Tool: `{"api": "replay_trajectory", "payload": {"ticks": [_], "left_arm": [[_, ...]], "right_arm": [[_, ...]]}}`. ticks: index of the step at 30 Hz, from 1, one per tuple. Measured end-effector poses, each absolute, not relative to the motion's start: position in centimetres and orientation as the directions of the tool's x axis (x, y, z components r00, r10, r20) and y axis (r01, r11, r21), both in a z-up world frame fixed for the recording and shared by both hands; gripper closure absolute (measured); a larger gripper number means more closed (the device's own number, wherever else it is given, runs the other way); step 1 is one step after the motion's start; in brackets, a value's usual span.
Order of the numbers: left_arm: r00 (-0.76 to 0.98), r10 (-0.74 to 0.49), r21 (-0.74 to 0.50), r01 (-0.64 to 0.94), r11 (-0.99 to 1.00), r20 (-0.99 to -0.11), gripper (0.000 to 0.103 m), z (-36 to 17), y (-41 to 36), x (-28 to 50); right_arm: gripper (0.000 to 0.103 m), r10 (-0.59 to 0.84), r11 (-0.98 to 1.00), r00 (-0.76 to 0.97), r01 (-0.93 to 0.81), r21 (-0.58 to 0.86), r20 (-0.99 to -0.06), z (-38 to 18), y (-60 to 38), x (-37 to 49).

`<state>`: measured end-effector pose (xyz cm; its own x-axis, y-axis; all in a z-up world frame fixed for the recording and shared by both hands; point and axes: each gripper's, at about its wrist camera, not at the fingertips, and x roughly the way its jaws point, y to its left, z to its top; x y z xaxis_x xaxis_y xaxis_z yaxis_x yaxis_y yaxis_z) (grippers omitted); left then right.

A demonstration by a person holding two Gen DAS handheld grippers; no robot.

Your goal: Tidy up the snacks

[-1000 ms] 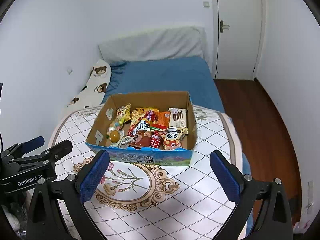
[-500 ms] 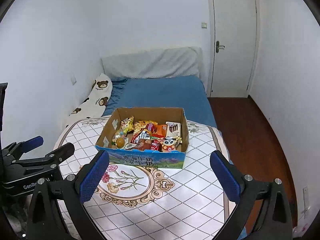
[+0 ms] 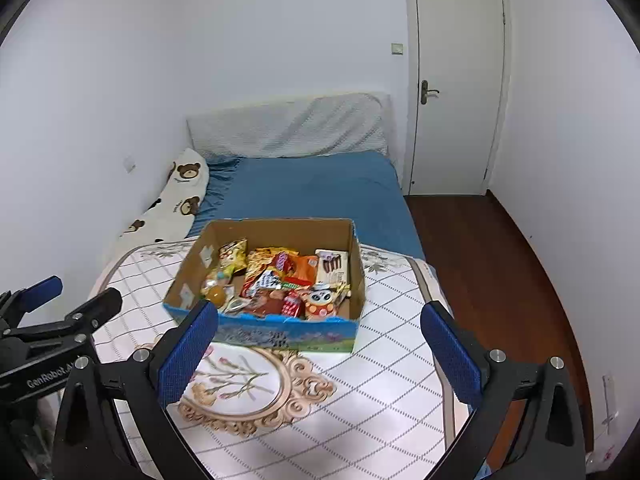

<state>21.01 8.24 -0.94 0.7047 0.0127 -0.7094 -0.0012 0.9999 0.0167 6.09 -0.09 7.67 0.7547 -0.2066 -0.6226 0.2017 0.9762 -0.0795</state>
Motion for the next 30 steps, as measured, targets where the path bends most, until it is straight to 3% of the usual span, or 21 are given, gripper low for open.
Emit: {"api": "replay_trajectory", "payload": {"ticks": [14, 30], "left_arm": [[0.667, 0.034, 0.037, -0.009, 0.999, -0.745, 0.004, -4.2, 7.8, 25.8], [0.644, 0.034, 0.044, 0.000, 0.999, -0.765, 0.001, -5.5, 7.4, 26.8]], "right_arm": [[0.000, -0.239, 0.965, 0.717, 0.248, -0.081, -0.654, 4.2, -2.3, 11.5], [0.000, -0.266, 0.958, 0.690, 0.264, -0.107, -0.673, 2.9, -2.5, 12.2]]}}
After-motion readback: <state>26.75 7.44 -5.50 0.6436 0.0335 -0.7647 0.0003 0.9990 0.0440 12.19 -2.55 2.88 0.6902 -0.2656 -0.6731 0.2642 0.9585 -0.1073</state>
